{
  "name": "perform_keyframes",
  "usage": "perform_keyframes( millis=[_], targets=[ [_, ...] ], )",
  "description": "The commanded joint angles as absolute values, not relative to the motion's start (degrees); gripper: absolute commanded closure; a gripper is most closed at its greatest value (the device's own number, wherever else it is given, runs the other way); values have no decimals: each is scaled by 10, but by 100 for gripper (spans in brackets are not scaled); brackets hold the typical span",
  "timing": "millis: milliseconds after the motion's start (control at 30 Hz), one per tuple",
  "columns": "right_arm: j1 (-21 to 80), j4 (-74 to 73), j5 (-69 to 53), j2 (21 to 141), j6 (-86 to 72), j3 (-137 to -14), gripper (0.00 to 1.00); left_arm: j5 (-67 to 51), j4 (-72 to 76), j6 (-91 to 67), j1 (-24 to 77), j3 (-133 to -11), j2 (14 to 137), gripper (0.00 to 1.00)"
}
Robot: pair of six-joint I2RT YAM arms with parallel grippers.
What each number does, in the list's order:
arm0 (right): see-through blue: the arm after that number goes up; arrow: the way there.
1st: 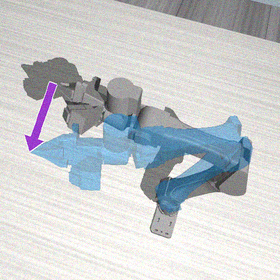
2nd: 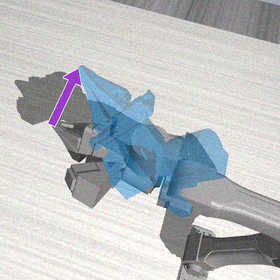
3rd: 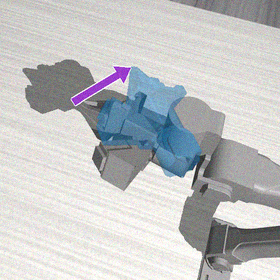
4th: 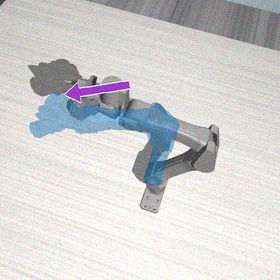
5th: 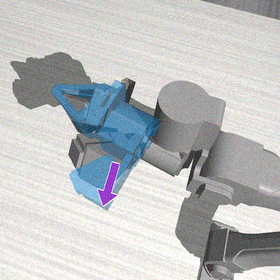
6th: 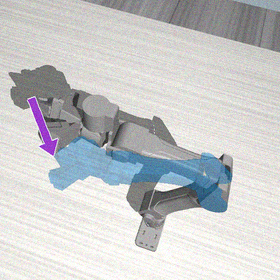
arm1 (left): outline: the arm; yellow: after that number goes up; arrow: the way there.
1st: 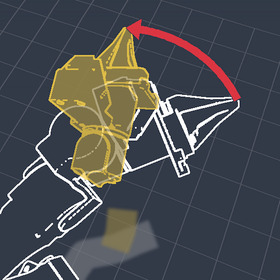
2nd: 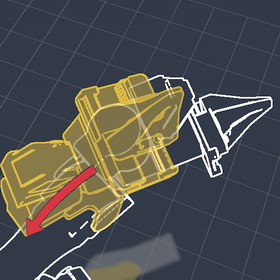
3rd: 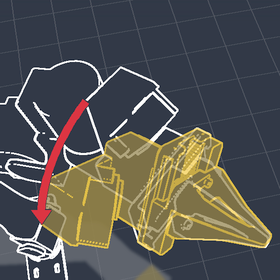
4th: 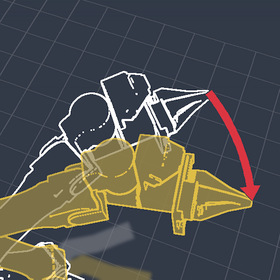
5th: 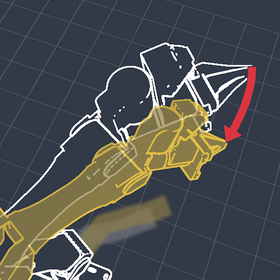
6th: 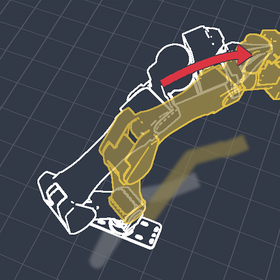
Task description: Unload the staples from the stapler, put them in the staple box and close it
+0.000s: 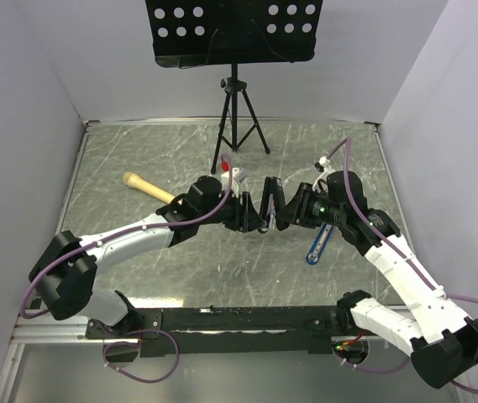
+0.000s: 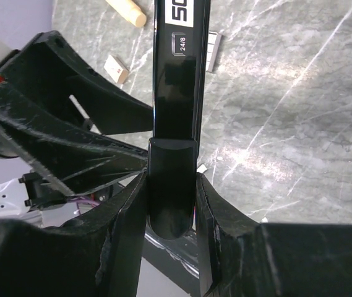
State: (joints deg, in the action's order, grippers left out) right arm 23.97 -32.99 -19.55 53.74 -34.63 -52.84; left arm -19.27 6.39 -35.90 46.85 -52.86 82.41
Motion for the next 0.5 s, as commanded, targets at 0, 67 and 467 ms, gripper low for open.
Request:
perform_keyframes(
  millis=[0,67,467],
  targets=[
    [239,-256,-215,515,-358,-526,100,-204,94,-365,468,-525,833,50],
    [239,-252,-216,515,-359,-525,100,-198,91,-366,468,-526,836,53],
    [243,-225,-229,530,-361,-511,100,-207,96,-364,467,-528,857,54]
  ],
)
